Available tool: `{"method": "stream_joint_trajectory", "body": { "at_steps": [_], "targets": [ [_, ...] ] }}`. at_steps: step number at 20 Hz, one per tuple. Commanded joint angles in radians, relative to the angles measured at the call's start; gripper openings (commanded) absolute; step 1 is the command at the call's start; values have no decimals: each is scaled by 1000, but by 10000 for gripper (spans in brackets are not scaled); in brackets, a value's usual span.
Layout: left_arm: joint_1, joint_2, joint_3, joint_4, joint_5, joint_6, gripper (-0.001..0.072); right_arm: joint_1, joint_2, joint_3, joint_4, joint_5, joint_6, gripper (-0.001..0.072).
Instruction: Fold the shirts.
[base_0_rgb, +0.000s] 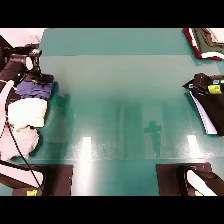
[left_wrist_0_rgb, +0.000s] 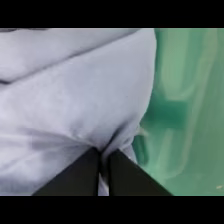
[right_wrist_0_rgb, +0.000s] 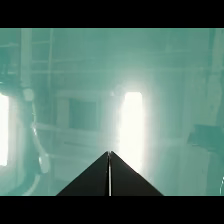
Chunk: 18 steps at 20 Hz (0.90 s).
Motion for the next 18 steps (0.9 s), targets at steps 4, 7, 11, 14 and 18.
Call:
{"method": "stream_joint_trajectory", "body": {
  "at_steps": [4,7,11,14,18],
  "targets": [
    [-108,183,137,-135,-37,103,26,1,0,75,8,-10,0,20],
    [-194,333,219,-305,-164,211,26,1,0,157,7,-2,0,20],
    [-285,484,270,-642,-365,275,26,1,0,240,4,-5,0,20],
    [-379,504,269,-756,-505,280,26,1,0,263,7,-7,0,20],
    [-470,476,198,-726,-476,285,26,1,2,263,6,43,0,20]
  ]
}}
